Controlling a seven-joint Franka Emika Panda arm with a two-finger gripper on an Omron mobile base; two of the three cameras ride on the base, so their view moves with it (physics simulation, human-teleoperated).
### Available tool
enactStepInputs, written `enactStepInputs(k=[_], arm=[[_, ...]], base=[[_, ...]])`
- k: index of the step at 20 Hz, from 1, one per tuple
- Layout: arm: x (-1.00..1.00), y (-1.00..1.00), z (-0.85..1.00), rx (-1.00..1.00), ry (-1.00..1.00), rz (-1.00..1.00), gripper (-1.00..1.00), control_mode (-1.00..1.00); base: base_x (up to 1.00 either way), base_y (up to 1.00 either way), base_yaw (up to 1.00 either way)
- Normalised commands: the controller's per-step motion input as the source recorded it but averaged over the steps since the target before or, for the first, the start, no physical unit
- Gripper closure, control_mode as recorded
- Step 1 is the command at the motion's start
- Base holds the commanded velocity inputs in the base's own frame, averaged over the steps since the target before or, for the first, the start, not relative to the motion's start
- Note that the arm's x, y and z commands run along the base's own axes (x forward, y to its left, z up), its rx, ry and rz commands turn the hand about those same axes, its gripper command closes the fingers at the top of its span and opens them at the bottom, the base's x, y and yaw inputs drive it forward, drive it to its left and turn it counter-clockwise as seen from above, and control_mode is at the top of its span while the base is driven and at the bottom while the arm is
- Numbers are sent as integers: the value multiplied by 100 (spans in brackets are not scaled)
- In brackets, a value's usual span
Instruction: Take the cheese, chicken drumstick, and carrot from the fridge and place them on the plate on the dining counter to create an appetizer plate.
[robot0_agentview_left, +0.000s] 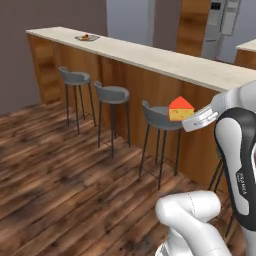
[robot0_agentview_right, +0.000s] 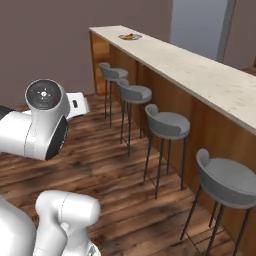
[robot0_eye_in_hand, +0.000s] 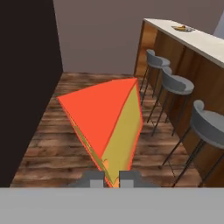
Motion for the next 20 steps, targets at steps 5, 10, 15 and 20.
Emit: enactStepInputs(k=[5,10,15,20], arm=[[0,0,0,0,0,0,100,100],[0,0,0,0,0,0,100,100],[0,0,0,0,0,0,100,100],[0,0,0,0,0,0,100,100]], base=[[65,74,-40],[60,75,-38],[47,78,-35],[35,87,-35]])
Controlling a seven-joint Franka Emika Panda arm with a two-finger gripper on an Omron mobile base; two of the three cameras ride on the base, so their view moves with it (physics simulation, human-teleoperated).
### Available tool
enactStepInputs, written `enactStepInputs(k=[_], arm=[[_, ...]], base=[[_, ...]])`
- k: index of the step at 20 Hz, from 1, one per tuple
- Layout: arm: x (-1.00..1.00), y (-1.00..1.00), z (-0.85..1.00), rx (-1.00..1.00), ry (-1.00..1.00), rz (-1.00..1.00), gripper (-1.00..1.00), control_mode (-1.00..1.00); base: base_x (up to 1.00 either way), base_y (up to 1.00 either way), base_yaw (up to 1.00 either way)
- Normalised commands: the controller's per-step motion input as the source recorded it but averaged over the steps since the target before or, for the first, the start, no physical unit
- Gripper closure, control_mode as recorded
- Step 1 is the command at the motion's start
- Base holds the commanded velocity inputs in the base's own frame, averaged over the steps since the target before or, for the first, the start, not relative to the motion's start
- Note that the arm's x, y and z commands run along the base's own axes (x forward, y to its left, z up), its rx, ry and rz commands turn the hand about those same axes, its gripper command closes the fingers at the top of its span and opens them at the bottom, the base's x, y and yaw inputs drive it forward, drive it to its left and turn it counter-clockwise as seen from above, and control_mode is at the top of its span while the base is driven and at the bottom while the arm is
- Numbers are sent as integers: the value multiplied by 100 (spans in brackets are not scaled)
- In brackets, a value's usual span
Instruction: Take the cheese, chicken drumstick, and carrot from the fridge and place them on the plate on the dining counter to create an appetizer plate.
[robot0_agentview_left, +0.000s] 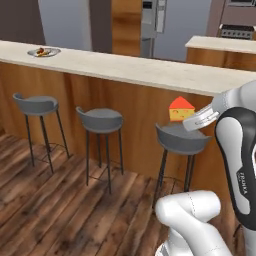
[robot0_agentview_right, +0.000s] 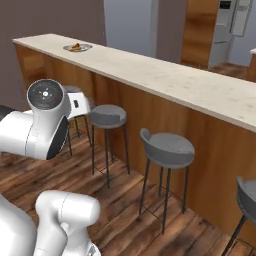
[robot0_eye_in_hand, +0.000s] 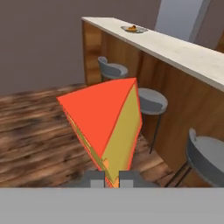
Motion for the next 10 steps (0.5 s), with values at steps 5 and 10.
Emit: enactStepInputs(k=[5,10], arm=[[0,0,0,0,0,0,100,100],[0,0,0,0,0,0,100,100]], base=[[17,98,-35],[1,100,-37]])
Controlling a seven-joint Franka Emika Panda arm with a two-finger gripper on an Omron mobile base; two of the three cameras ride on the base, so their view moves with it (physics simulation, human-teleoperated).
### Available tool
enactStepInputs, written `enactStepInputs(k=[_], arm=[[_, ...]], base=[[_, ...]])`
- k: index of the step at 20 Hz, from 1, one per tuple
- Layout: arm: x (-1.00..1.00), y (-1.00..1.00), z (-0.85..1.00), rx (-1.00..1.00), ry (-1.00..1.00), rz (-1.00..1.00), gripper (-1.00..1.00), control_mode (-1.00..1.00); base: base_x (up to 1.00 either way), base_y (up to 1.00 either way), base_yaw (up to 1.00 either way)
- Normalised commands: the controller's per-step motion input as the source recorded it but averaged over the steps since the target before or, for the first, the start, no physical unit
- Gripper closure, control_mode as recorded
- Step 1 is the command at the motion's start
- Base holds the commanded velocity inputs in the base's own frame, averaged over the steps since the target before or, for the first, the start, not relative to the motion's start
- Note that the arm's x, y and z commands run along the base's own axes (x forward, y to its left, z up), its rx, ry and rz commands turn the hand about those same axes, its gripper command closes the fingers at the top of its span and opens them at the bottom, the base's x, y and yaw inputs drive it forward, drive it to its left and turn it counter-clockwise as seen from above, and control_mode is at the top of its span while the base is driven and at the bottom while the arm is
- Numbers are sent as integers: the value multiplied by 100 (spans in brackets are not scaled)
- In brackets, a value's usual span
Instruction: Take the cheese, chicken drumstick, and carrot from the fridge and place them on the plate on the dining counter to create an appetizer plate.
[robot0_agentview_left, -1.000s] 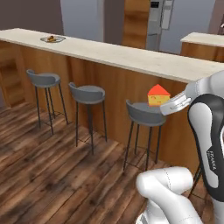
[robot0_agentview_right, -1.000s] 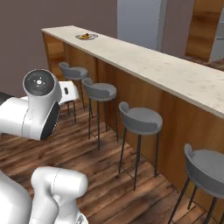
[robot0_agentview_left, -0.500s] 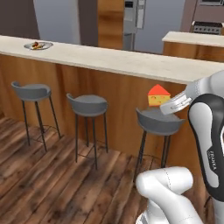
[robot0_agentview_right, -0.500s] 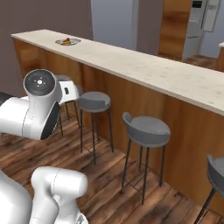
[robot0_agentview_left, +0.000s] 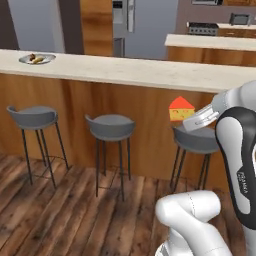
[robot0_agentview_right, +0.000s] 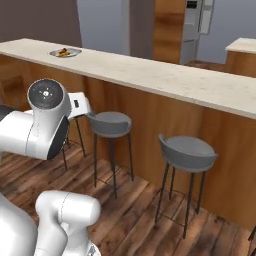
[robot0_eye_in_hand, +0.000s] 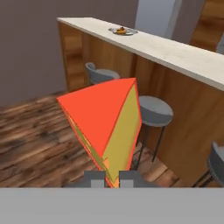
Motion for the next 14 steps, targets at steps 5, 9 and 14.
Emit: enactStepInputs(k=[5,9,14], arm=[[0,0,0,0,0,0,100,100],[0,0,0,0,0,0,100,100],[0,0,0,0,0,0,100,100]], base=[[0,100,-39],[0,100,-39],[1,100,-40]])
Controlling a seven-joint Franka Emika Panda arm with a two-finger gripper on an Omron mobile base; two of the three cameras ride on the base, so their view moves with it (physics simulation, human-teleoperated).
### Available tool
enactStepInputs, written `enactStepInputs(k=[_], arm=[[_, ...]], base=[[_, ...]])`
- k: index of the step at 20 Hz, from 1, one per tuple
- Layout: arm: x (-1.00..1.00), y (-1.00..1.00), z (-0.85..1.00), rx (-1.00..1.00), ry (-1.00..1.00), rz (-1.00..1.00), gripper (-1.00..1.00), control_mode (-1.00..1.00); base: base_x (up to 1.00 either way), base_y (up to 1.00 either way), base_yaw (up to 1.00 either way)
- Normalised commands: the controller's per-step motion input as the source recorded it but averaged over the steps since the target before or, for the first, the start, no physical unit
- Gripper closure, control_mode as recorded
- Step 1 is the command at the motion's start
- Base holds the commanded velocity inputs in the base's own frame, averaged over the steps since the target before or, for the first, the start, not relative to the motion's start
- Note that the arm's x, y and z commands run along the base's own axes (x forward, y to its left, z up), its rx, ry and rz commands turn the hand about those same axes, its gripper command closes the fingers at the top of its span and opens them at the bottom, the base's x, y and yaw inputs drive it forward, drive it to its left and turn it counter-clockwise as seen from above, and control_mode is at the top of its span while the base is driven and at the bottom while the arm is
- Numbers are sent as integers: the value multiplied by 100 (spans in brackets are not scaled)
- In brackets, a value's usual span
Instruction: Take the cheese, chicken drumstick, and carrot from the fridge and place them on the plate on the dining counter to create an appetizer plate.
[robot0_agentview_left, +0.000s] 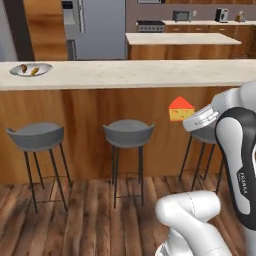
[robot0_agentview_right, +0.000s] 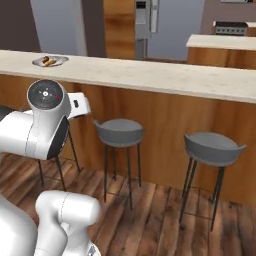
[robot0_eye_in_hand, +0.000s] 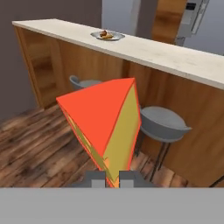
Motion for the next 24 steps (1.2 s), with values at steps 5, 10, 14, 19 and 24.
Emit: enactStepInputs(k=[5,10,14,19,24], arm=[[0,0,0,0,0,0,100,100],[0,0,0,0,0,0,100,100],[0,0,0,0,0,0,100,100],[0,0,0,0,0,0,100,100],[0,0,0,0,0,0,100,100]], base=[[0,100,-39],[0,100,-37],[0,100,-36],[0,100,-36],[2,100,-31]])
